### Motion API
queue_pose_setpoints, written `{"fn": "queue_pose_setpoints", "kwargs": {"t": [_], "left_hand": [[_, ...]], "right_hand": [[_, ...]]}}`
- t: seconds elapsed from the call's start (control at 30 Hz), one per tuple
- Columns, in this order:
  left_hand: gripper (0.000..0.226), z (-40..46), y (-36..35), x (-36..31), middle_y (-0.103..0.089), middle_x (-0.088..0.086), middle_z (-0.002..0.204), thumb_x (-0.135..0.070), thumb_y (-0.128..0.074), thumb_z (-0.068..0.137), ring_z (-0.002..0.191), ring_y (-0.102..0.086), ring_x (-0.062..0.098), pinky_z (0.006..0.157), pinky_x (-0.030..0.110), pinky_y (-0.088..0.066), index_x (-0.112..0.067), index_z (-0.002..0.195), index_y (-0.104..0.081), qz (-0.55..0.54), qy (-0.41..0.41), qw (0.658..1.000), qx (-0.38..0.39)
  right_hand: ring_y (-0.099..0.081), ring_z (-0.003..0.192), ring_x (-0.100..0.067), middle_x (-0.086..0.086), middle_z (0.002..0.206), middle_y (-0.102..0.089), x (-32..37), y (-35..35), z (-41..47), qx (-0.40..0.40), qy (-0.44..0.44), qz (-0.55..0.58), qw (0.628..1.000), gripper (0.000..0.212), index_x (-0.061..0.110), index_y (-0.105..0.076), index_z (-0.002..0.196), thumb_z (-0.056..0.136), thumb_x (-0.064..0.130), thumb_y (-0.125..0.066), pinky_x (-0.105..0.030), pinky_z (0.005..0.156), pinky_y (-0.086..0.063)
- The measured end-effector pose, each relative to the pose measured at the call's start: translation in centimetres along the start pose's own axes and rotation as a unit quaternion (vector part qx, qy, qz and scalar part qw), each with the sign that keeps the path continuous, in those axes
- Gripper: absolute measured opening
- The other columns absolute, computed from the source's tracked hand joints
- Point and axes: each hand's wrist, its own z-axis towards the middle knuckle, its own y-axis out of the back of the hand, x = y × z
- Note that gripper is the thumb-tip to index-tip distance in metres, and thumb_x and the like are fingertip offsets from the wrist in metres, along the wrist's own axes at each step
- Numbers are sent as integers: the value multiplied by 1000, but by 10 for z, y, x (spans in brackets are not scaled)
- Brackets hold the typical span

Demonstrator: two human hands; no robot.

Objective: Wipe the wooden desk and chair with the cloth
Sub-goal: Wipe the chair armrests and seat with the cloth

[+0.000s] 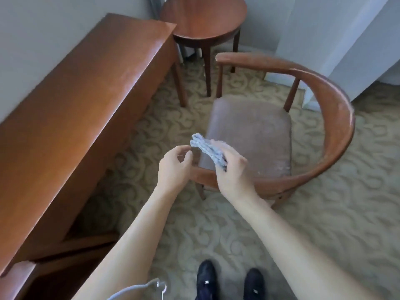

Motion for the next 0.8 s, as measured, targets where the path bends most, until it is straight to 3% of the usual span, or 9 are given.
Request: {"fn": "queue_pose_setpoints", "kwargs": {"t": [0.1, 0.2, 0.3, 0.4, 0.53, 0.63, 0.67, 0.73, 0.8], "left_hand": [[23, 23, -25, 51, -74, -5, 103, -26, -48, 102, 95, -66, 17, 80, 35, -52, -19, 107, -70, 57, 34, 997, 30], [28, 38, -41, 83, -61, -5, 73, -24, -46, 100, 69, -52, 18, 61, 31, -40, -14, 74, -51, 15, 96, 994, 40], [25, 48, -49, 95, -56, 2, 73, -18, -49, 98, 67, -49, 17, 59, 30, -43, -10, 74, -50, -88, 112, 988, 61], [22, 47, -56, 89, -54, 5, 74, -6, -50, 98, 68, -49, 15, 58, 27, -44, -10, 77, -52, -155, 107, 977, 96], [39, 45, -70, 78, -52, -3, 58, -24, -49, 101, 56, -48, 11, 51, 25, -42, -15, 63, -46, -223, 153, 960, 77], [45, 48, -82, 74, -57, -9, 65, -48, -50, 98, 58, -49, 13, 58, 30, -43, -15, 67, -53, -8, 26, 999, 47], [46, 48, -88, 69, -64, -12, 71, -55, -49, 98, 64, -56, 14, 64, 32, -47, -20, 72, -64, 113, -22, 993, 24], [48, 45, -103, 56, -71, -5, 80, -58, -44, 98, 78, -64, 21, 77, 36, -49, -26, 78, -75, 297, -108, 949, -21], [54, 45, -115, 48, -69, 2, 72, -53, -39, 98, 75, -62, 27, 77, 37, -42, -21, 68, -72, 368, -121, 921, -28]], "right_hand": [[-58, 121, -26, -1, 127, -65, -35, -50, 0, 72, 63, -127, 987, 50, 13, -62, 132, 87, 14, -40, -43, 98, -51], [-45, 140, -33, -8, 148, -53, -58, -92, -15, 133, 88, -261, 952, 63, 14, -49, 148, 86, 28, -46, -53, 117, -34], [-33, 150, -34, -10, 159, -44, -59, -110, -24, 95, 59, -285, 952, 64, 13, -45, 153, 96, 40, -32, -54, 124, -20], [-44, 140, -30, -5, 149, -54, -58, -118, -17, 46, 41, -267, 962, 52, 18, -57, 144, 103, 34, -28, -50, 122, -25], [-53, 127, -27, -3, 136, -60, -70, -111, -17, 19, 57, -296, 953, 41, 18, -58, 139, 105, 29, -39, -45, 118, -31], [-52, 131, -29, -6, 140, -58, -88, -84, -28, 22, 43, -343, 938, 43, 17, -54, 143, 109, 33, -33, -46, 119, -31], [-51, 134, -30, -7, 143, -57, -95, -72, -34, 23, 32, -361, 932, 43, 17, -52, 144, 109, 33, -33, -46, 119, -32], [-47, 140, -30, -8, 150, -53, -112, -43, -46, 29, 7, -395, 918, 45, 18, -48, 148, 110, 35, -32, -48, 121, -31], [-42, 144, -30, -6, 154, -50, -130, -7, -54, 31, -28, -428, 903, 49, 20, -46, 151, 110, 37, -24, -48, 123, -27]]}}
